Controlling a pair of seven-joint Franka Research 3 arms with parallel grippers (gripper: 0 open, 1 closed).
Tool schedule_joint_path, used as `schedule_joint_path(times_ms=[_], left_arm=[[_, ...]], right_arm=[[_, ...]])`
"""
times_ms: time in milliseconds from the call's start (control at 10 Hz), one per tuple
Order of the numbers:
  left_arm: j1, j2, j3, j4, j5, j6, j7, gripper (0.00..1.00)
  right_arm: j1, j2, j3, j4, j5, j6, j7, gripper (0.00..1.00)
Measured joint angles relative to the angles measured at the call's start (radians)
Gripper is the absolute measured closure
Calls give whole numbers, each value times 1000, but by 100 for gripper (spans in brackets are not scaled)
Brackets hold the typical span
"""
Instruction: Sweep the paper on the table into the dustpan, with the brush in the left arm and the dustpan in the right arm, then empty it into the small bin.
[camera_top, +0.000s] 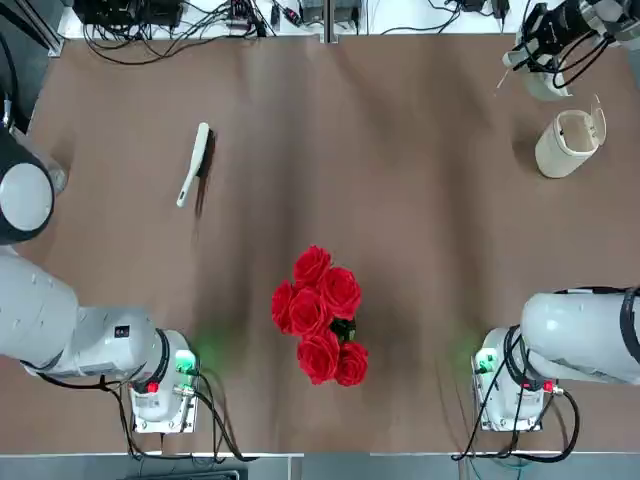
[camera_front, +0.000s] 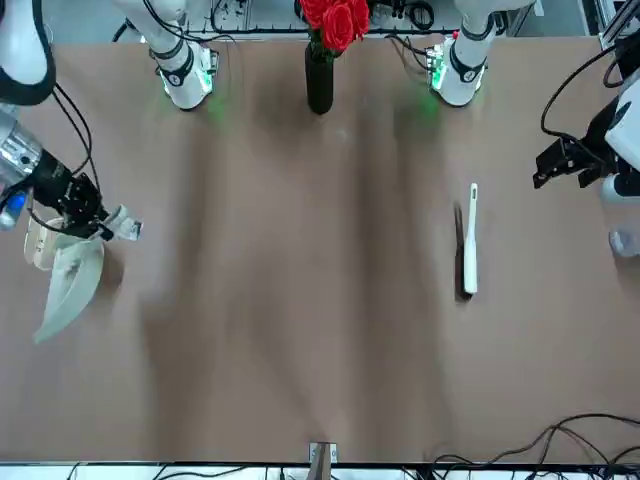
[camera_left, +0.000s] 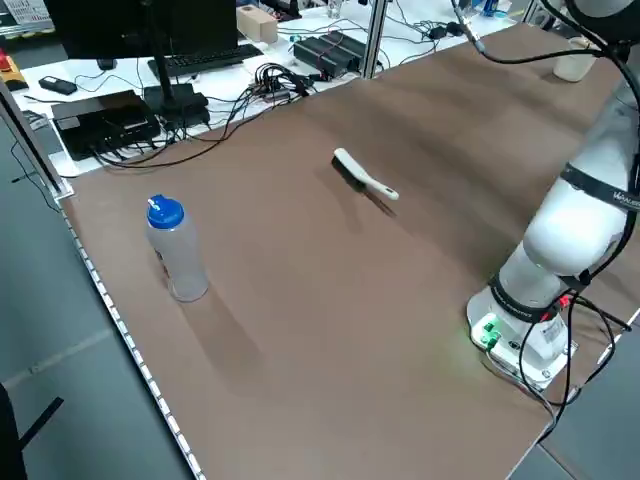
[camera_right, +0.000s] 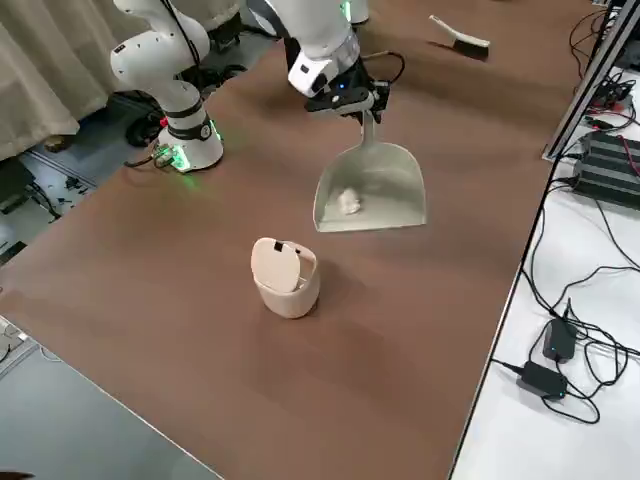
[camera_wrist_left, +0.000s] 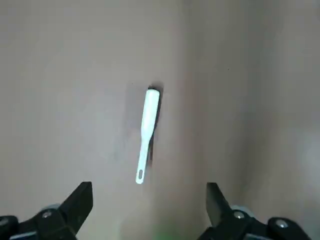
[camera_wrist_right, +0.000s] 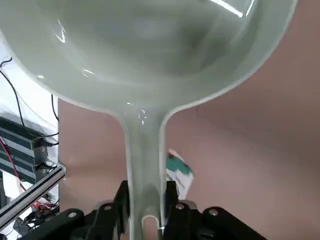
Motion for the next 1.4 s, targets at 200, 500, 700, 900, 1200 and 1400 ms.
schedule_joint_path(times_ms=[200,500,700,900,1200,1400], left_arm=[[-4,16,-1,-5,-1,4,0,0],[0,42,3,-5,9,51,1,0],[-5,45,2,-5,36,63,2,0],[-4,46,2,-5,39,64,2,0],[2,46,11,-1,39,64,2,0],[15,46,23,1,39,66,2,0]], right_arm=[[-1,-49,-26,-52,1,-1,-2,67],[-1,-110,-77,-122,5,-3,-3,67],[-1,-110,-111,-135,72,-16,-54,67],[-2,-93,-161,-139,150,-43,-148,67],[-3,-32,-244,-106,208,-166,-205,67],[-3,11,-275,-53,229,-239,-207,67]])
